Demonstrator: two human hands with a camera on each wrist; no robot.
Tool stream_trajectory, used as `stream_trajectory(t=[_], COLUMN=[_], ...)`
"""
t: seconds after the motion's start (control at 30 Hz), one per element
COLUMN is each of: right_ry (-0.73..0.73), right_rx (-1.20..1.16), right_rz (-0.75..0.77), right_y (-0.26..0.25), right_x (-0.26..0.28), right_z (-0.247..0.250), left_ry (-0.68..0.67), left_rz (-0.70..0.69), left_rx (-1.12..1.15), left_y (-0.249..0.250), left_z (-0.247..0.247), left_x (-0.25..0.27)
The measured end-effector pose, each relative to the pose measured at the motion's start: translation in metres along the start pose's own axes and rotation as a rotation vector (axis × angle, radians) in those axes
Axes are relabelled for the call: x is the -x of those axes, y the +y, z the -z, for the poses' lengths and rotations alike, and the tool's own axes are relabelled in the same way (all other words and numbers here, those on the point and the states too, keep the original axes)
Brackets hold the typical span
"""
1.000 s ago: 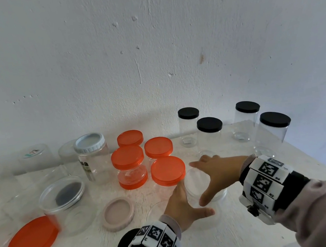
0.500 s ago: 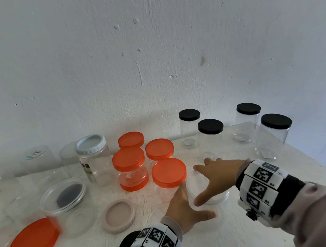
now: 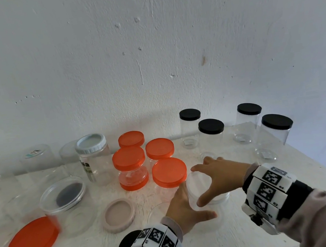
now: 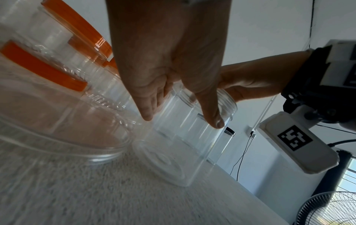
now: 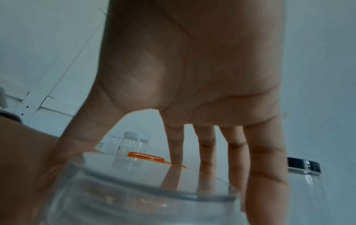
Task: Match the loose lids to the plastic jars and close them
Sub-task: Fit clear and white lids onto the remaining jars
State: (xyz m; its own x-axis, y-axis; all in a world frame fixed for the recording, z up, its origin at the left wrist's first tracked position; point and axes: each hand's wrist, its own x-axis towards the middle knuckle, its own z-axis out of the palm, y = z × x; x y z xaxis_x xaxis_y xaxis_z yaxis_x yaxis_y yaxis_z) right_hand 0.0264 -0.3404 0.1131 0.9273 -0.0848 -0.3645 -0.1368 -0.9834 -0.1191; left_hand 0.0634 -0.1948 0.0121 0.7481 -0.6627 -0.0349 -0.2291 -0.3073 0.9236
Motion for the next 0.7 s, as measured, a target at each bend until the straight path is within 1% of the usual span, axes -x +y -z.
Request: stream_trajectory(t=[0.1, 0.2, 0.27, 0.43, 0.57, 0.7], right_ry=[-0.009, -0.074, -0.067, 0.018, 0.12, 0.216], right_rx=[0.009, -0.019, -0.04, -0.06, -0.029, -0.006], right_rz=[0.002, 0.07, 0.109, 0.145, 0.155, 0.155], right_y=[0.001, 0.002, 0.003, 0.012, 0.016, 0.018], right_x=[-0.001, -0.003, -0.004, -0.005, -0.005, -0.004], right_z=[-0.002, -0.003, -0.005, -0.016, -0.032, -0.043], left_ry=[-0.003, 0.006, 0.012, 0.016, 0.019, 0.024], left_rz=[0.005, 0.008, 0.008, 0.015, -0.003, -0.019], left_rx=[-0.019, -0.06, -0.064, -0.061, -0.038, -0.066], left_y=[0.002, 0.004, 0.005, 0.002, 0.0, 0.002], left_z=[0.001, 0.001, 0.0, -0.001, -0.002, -0.002], left_x=[0.0, 0.0, 0.0, 0.001, 0.001, 0.002])
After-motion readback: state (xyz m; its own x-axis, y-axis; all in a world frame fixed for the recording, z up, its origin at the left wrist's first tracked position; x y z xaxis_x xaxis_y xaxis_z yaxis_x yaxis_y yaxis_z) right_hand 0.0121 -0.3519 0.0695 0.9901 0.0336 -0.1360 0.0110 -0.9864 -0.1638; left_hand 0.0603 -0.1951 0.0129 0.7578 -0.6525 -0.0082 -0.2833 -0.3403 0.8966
